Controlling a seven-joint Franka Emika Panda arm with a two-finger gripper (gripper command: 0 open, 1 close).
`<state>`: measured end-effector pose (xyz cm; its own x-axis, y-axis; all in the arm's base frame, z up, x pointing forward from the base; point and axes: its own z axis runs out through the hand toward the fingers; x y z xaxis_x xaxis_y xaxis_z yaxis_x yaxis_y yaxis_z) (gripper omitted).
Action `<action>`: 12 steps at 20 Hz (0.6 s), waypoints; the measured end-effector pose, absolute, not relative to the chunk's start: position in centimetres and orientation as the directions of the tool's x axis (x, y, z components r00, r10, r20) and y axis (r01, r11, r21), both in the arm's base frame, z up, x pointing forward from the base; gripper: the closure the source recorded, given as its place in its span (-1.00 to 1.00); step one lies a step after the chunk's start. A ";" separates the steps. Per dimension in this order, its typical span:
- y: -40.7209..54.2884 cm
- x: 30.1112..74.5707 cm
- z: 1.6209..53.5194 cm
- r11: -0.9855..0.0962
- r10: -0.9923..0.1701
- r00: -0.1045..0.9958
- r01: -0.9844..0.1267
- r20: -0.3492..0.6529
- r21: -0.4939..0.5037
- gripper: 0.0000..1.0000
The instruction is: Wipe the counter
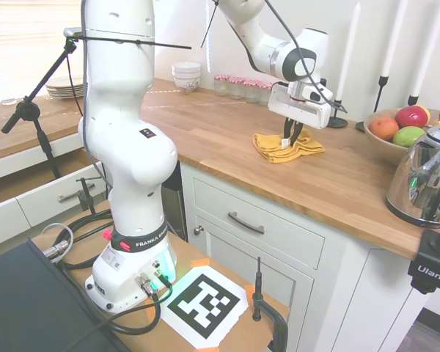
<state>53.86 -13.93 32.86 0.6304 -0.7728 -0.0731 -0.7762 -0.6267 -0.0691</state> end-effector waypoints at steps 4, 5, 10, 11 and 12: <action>-17.6 52.8 32.7 -0.596 -0.793 0.603 -0.797 -0.083 -0.094 1.00; -18.7 52.5 32.7 -0.587 -0.800 0.594 -0.804 -0.086 -0.101 1.00; -22.2 51.1 32.6 -0.555 -0.819 0.567 -0.822 -0.092 -0.124 1.00; -22.4 51.0 32.6 -0.553 -0.820 0.565 -0.824 -0.092 -0.125 1.00; -22.4 51.0 32.6 -0.553 -0.820 0.564 -0.824 -0.092 -0.125 1.00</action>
